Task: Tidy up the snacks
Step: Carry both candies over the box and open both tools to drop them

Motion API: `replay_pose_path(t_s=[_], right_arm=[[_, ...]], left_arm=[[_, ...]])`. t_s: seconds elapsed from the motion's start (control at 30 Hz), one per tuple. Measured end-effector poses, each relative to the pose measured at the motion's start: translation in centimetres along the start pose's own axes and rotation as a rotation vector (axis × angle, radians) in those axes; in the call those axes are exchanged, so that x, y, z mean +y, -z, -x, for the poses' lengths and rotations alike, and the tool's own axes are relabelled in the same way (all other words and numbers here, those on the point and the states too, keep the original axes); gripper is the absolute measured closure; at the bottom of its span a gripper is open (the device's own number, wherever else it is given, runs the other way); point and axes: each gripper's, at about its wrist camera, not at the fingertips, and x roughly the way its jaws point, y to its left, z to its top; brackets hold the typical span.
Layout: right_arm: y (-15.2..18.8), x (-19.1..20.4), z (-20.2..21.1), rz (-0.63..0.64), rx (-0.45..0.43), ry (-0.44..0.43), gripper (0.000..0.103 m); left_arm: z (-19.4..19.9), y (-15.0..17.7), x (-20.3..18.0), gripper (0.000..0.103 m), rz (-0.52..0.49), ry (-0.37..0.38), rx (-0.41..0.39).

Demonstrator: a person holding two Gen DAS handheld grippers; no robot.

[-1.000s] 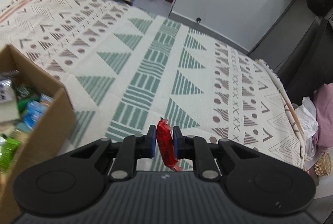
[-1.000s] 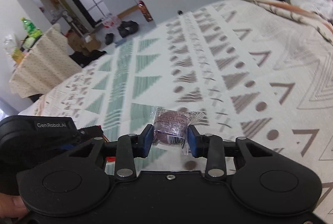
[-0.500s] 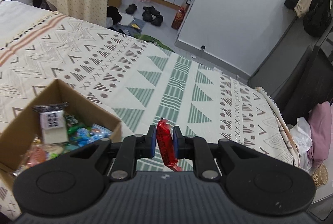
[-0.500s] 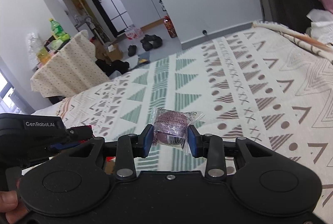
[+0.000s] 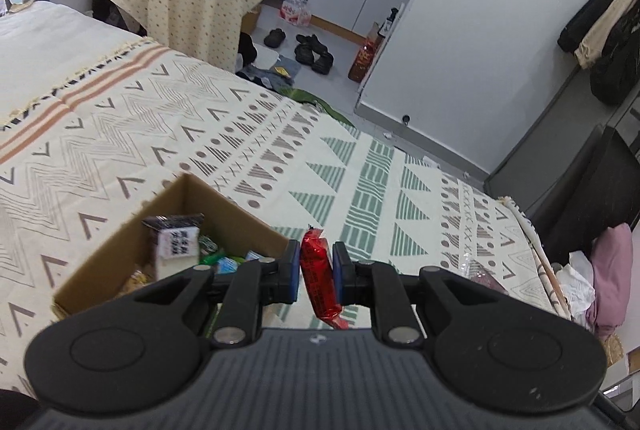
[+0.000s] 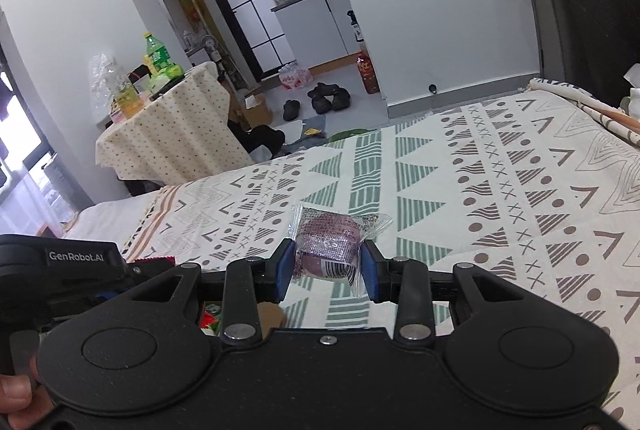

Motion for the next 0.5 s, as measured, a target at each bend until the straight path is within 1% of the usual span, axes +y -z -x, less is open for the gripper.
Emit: replay_pose_path(t_s=[0.2,0.4,0.5], right_arm=[[0.0,1.8,0.9,0.026,-0.027,-0.045,0.068],[0.3,3.9,0.8,0.079,-0.031,-0.151,0.068],[0.6,4.9,0.6,0.096,-0.022,-0.184,0.068]], left_arm=[[1.5,-0.8,1.8,0.088,0.009,-0.018,-0.030],[2.3,-1.5,4.2,0.088,0.041,-0.047,-0.048],[2.6,-1.8,5.4,0.088,0.051,-0.055,-0.050]])
